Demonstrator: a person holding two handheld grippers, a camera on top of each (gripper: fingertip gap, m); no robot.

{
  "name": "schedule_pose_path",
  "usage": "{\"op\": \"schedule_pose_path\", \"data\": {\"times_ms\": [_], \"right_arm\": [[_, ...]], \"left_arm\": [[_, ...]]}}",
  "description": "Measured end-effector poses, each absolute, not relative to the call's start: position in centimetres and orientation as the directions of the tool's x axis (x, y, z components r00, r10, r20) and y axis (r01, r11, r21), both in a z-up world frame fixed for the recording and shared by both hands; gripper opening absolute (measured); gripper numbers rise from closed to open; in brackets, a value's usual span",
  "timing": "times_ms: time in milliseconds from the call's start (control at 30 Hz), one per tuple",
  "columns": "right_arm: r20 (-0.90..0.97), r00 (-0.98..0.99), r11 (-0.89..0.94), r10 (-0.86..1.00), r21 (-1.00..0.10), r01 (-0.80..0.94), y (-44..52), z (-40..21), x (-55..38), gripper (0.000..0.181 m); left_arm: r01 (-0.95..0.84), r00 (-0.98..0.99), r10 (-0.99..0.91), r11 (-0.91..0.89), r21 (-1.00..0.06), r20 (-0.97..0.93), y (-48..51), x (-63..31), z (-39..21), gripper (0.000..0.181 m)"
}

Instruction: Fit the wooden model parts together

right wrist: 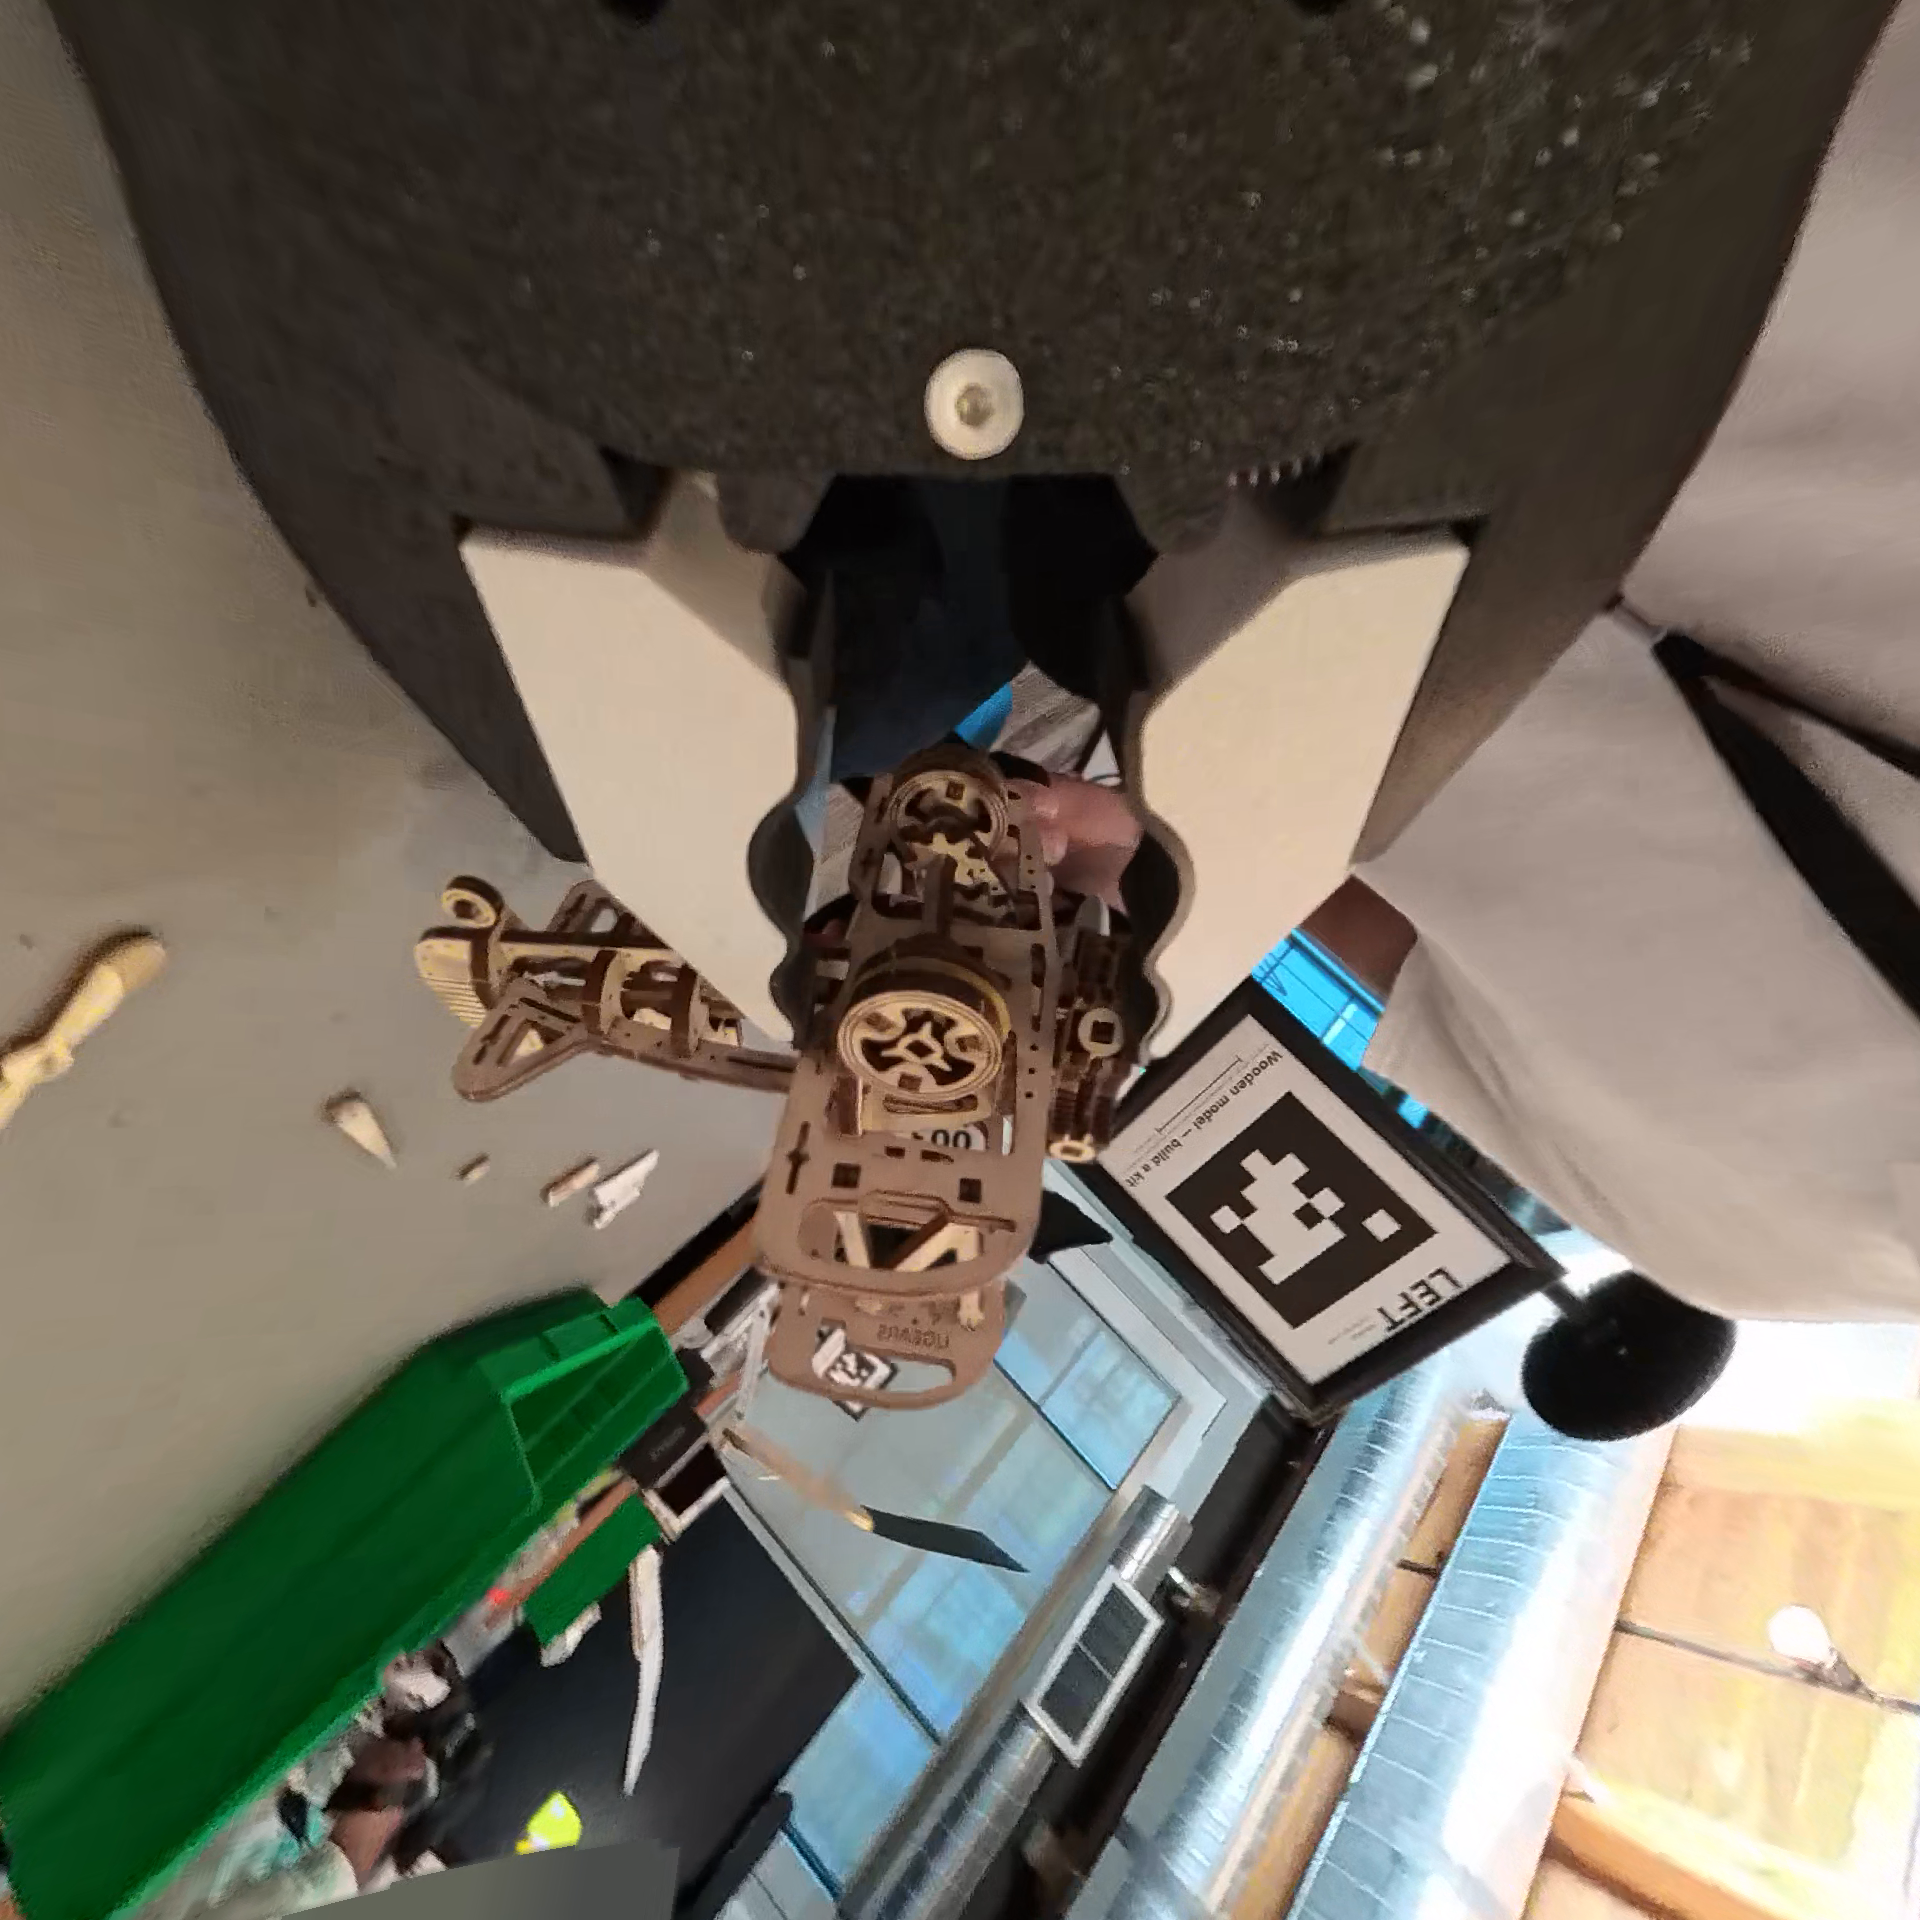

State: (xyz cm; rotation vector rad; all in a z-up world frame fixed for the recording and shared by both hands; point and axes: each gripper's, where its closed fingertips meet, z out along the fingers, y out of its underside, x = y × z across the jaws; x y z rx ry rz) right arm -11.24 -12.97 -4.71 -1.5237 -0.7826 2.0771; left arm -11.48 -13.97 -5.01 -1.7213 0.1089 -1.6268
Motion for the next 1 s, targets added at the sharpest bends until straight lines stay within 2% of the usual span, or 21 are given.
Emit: {"op": "schedule_pose_path", "data": {"times_ms": [133,200,667,1000], "right_arm": [[-0.778,-0.241,-0.796,0.580,-0.605,0.035,-12.6,-6.6,-11.6,0.057],[-0.780,-0.232,-0.794,0.581,-0.606,0.050,-12.5,-6.7,-11.7,0.058],[-0.821,-0.207,-0.831,0.532,-0.553,0.056,-12.0,-7.1,-12.3,0.059],[-0.823,-0.194,-0.834,0.535,-0.550,0.033,-11.8,-7.1,-12.4,0.059]], "left_arm": [[0.423,0.155,-0.439,-0.780,-0.461,0.885,-13.5,-11.9,-6.7,0.064],[0.431,0.133,-0.424,-0.789,-0.437,0.896,-13.4,-12.0,-6.9,0.064],[0.383,0.197,-0.449,-0.783,-0.490,0.872,-11.9,-13.1,-6.5,0.063],[0.388,0.182,-0.450,-0.784,-0.485,0.874,-11.9,-13.0,-6.6,0.062]]}}
